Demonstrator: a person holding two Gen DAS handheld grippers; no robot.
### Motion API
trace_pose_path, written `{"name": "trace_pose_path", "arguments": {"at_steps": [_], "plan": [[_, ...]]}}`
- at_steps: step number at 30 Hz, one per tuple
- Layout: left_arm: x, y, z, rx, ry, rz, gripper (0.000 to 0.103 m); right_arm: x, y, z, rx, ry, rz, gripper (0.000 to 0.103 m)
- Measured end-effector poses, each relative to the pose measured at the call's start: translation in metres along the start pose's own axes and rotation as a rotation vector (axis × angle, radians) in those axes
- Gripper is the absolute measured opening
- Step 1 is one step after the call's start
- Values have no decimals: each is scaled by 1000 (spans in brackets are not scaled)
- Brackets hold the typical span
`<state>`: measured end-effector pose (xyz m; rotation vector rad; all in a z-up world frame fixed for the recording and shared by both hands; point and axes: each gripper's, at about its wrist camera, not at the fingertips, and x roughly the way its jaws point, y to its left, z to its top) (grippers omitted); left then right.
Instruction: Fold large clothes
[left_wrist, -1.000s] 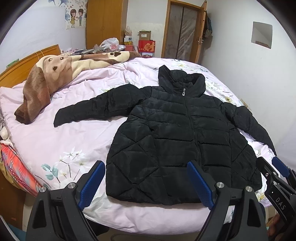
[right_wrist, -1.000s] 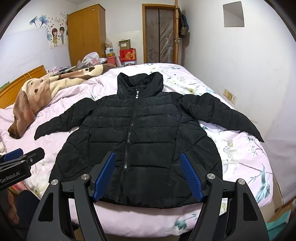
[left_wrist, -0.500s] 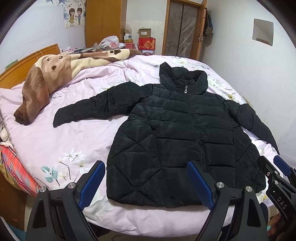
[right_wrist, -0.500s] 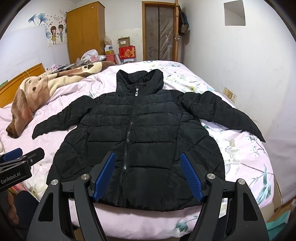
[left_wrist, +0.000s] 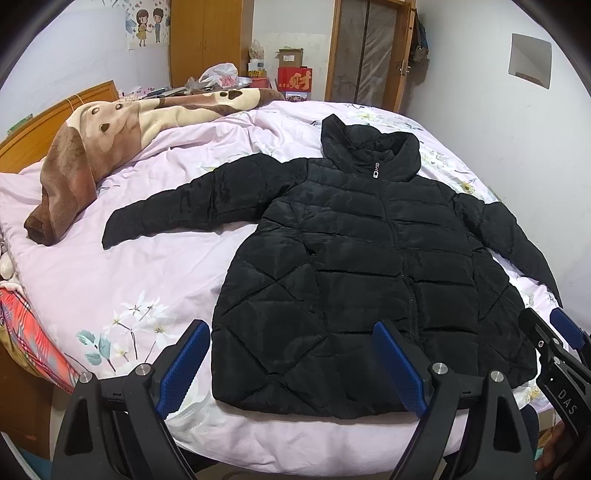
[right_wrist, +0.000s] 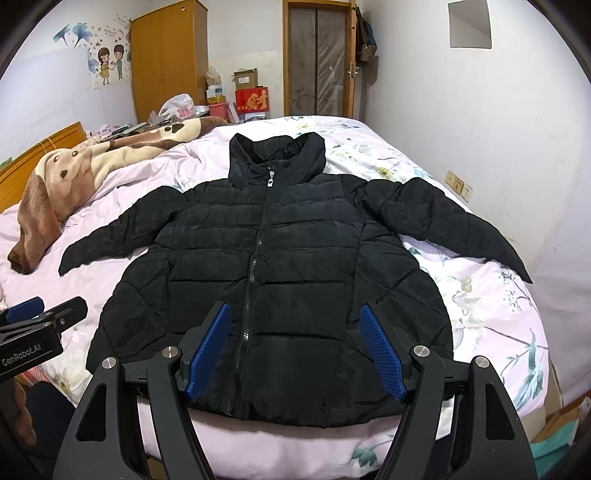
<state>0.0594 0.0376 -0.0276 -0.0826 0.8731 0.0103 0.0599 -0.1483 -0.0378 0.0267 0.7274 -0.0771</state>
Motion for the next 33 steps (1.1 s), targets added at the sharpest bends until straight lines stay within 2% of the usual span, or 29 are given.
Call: {"name": "trace_pose_path", "arguments": {"at_steps": [7,10,13,15,19,23,26,30,31,33], "plan": [[22,11,9,0,21,9,90,17,8,9,-12,3,10,72],[36,21,16,11,31,12,98,28,15,14,-21,7,19,72],[53,42,26,-6,31,-1,98,40,25,21,-43,7,34,72],[70,64,34,-32,41,19,98,51,34,28,-55,2,50,72],[103,123,51,-148,67,56,98,72,52,39,-71,-3,104,72],[135,189,71,-260,59,102,98,96,78,50,-116,-10,161,72],[162,241,81,-431,76,58,98,117,102,58,-147,5,197,72],[200,295,88,-608,108,2,98,137,129,62,-195,26,236,72],[209,306,89,-643,116,16,98,140,137,62,-211,28,245,72],[220,319,92,-675,101,-8,98,148,150,60,-246,38,258,72]]}}
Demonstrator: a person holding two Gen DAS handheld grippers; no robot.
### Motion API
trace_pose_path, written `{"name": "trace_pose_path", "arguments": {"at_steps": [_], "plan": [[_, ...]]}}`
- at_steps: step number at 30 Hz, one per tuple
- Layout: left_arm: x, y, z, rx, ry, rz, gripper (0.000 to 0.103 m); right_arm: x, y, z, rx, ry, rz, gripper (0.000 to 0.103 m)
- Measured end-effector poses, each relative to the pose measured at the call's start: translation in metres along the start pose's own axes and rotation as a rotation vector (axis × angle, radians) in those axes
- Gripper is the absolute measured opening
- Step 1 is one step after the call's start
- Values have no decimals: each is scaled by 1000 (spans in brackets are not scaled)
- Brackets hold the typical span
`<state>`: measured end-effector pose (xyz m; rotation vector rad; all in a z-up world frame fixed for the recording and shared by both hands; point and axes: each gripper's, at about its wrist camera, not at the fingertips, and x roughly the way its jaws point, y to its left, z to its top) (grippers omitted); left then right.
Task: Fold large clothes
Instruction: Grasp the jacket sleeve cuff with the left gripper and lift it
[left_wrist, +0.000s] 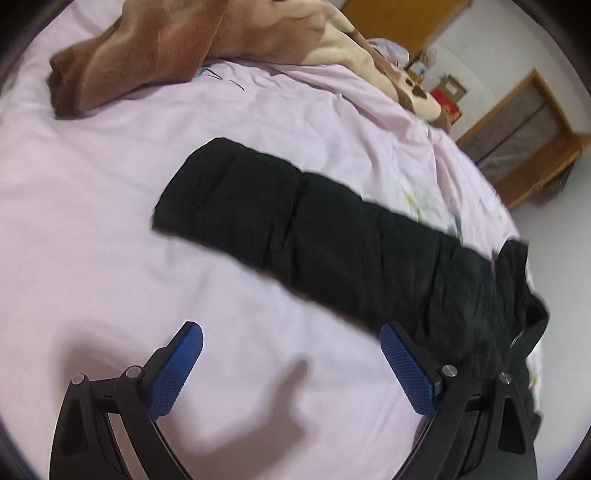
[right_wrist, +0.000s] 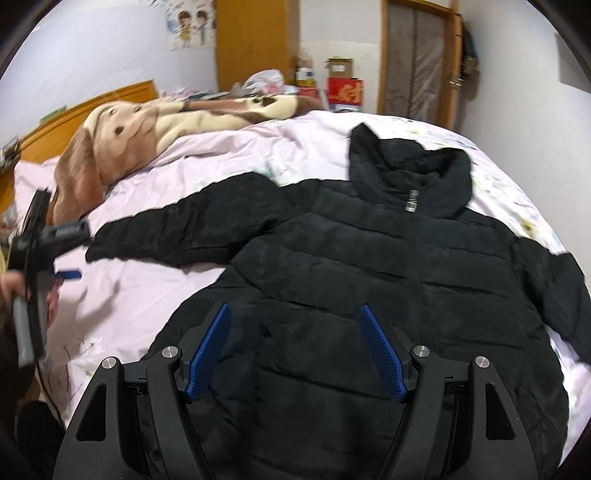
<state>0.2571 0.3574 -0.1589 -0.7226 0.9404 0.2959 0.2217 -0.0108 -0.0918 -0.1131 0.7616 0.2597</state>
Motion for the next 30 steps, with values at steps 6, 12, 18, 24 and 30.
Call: {"name": "trace_pose_path", "arguments": {"at_steps": [6,12,18,24,30], "plan": [[43,16,27,-109,9,-4,98,26,17,2,-34,36,35,72],[77,17,42,-218,32,-62,98,38,26,5,-64,50,45,72],[85,11,49,-295,75,-56,68,45,25,6,-41,63,36,72],[75,-2,51,-252,28,-17,26,39,16,8,-8,40,18,72],[43,-33,51,-138,-71,-2,15,30,7,10,23,20,8,72]]}}
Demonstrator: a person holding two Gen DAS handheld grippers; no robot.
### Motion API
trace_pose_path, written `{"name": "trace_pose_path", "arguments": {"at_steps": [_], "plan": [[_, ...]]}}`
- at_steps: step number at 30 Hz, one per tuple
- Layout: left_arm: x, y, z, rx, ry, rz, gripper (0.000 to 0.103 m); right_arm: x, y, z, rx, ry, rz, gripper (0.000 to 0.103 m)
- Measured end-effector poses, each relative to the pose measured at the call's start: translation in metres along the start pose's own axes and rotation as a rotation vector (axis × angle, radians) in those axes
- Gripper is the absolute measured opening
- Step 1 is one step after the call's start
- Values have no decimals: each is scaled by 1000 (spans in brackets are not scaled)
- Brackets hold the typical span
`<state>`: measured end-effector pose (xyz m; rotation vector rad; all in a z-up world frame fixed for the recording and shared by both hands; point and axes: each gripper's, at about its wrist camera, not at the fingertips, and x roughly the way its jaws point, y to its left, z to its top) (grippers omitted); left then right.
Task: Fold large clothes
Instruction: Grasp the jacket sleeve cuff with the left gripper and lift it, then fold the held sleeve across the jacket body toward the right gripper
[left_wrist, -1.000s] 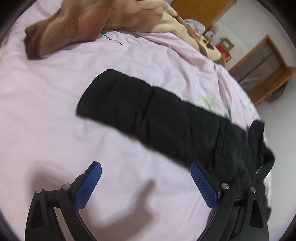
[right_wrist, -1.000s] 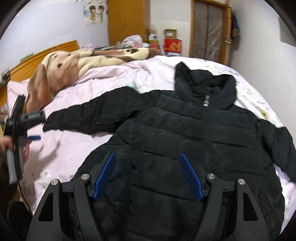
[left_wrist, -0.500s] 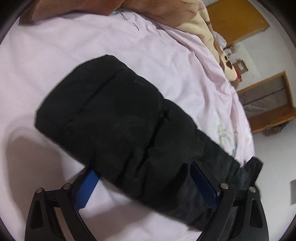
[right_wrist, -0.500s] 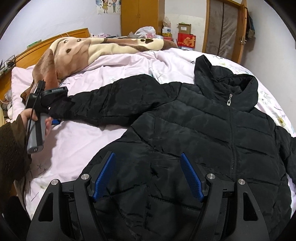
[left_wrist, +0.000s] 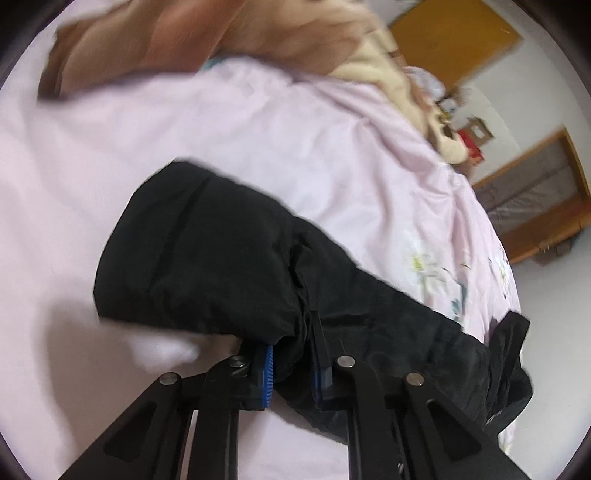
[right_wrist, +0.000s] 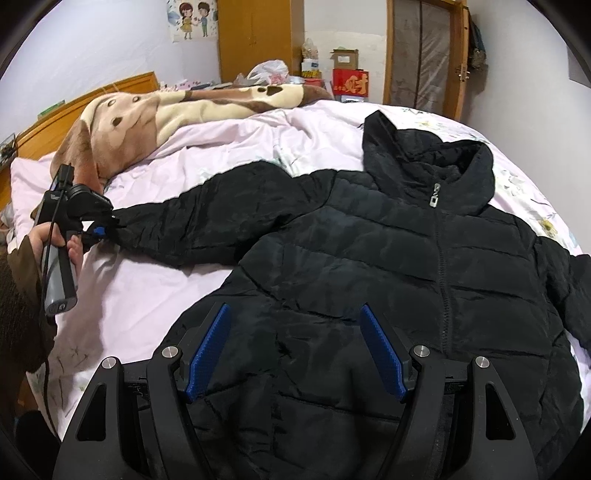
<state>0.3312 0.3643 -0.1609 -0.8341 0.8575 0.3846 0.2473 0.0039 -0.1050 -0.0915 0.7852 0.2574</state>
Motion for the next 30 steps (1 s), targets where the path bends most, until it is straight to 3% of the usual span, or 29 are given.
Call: {"name": "trace_pose_path", "arguments": {"at_steps": [7,11,17,30], "plan": [[-58,-82,-24,346,-181,-10,15,-16,-11,6,25,-39,-6,72],[-82,-120,-42,463,-225,-57,15,-26,-21,11,40,-66,-16,72],[-95,-175,-72,585,-237,-147,15,-33,-43,19,77,-94,-46,72],[-91,-300,-184,865,-206,-320,15,-47,-127,14,228,-128,-130,72]]}}
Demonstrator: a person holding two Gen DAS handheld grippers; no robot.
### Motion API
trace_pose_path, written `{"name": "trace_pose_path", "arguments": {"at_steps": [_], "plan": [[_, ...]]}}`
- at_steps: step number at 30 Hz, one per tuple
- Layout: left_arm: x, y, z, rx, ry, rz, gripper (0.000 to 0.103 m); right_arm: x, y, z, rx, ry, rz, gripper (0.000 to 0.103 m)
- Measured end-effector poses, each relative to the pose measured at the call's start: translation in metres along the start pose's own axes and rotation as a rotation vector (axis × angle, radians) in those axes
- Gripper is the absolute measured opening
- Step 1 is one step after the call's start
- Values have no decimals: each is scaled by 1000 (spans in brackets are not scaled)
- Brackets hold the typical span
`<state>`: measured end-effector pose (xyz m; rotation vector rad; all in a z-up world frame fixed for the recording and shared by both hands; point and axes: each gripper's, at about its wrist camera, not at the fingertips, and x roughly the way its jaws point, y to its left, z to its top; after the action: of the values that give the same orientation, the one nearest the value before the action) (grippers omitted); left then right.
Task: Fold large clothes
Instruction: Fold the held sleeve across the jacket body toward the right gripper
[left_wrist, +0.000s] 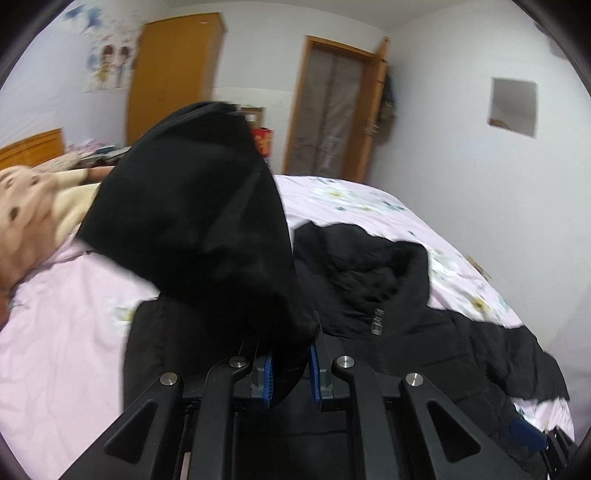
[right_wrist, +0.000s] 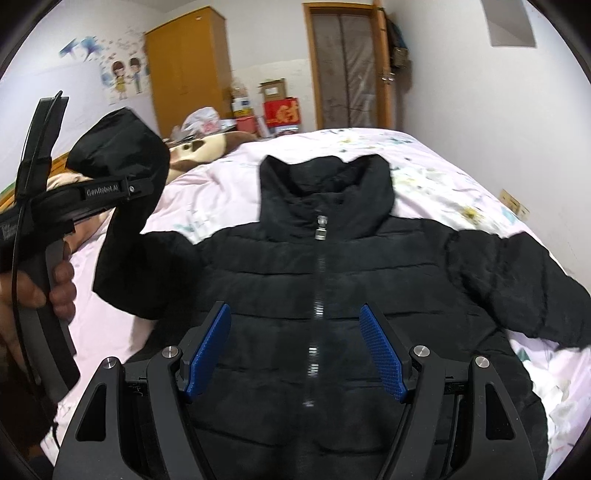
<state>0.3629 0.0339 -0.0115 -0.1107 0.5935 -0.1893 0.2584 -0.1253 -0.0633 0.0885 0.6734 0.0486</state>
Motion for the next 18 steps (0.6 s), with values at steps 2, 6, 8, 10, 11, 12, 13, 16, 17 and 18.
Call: {"name": "trace_pose_path", "arguments": {"at_steps": [2,6,8,10,11,12,13,16,17,18], "plan": [[10,-20,-6,30,17,-18,15,1,-12,-1,22,2,-12,72],[35,-55,-21,94,60,-50,15,5,-38,-6,69,12,-35,72],[49,-71,-30,102,93,-63,15,9,-46,-7,77,18,-43,72],[61,-81,-39,106,121,-71,15,10,-54,-10,82,23,-52,72],[69,-86,-44,105,139,-83,15,11,-59,-11,88,26,-57,72],[74,-88,-49,106,153,-90,15,12,-63,-11,92,27,-60,72],[77,-92,-54,112,159,-101,15,12,-68,-11,98,30,-66,72],[86,-99,-65,142,184,-103,15,15,-83,-13,116,35,-88,72],[89,-101,-70,147,195,-109,15,16,-87,-14,121,38,-92,72],[94,-103,-73,148,207,-109,15,17,-92,-14,125,41,-98,72]]}}
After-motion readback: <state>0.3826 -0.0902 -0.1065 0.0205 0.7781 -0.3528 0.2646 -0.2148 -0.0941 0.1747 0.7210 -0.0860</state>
